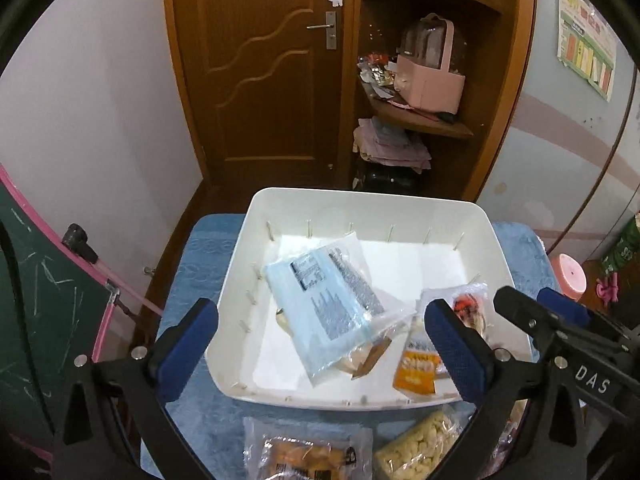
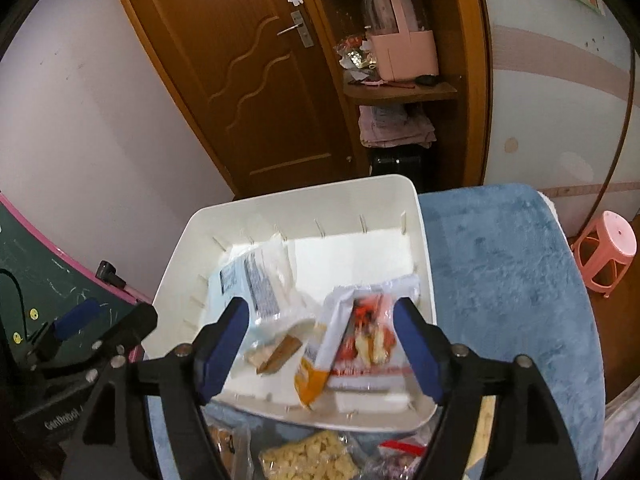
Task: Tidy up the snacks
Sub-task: 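Withdraw both tools from the bin toward the remaining snacks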
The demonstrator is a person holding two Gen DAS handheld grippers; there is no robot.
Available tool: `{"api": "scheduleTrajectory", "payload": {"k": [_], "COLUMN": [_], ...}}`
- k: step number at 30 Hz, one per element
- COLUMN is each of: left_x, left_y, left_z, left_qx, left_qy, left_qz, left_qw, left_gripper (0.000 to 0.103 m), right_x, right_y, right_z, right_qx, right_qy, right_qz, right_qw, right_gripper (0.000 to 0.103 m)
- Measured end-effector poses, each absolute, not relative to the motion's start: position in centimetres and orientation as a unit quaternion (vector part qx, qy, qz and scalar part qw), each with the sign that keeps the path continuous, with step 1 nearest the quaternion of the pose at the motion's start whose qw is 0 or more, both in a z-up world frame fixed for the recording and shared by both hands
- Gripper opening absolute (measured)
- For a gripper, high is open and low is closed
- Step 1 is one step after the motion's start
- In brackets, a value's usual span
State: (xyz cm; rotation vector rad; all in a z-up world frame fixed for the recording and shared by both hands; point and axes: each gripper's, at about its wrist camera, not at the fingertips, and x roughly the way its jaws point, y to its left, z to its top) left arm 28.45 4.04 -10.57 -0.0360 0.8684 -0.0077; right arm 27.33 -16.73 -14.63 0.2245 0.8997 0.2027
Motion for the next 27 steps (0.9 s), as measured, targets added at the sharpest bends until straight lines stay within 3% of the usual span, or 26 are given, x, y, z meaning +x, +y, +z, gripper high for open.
{"api": "scheduleTrajectory", "payload": {"k": [11, 27], "left_x": [23.3, 9.8], "left_y": [4.0, 3.5], "left_z": [-7.6, -3.4], "left_qx": [-0.008, 0.028], "left_qy": [0.420, 0.368], "left_qz": [-0.030, -0.053], "left_qw": [0.907, 0.928], "left_gripper": [0.103, 0.103], "right_x": [22.8, 11.2], "right_y": [-16.9, -17.8], "right_z": [-12.0, -7.6], "right_qx": [0.100, 0.072], "right_qy": [0.428, 0.394], "right_qz": [0.102, 0.096], "right_qw": [0.892, 0.911], "right_gripper": [0.075, 0.075]}}
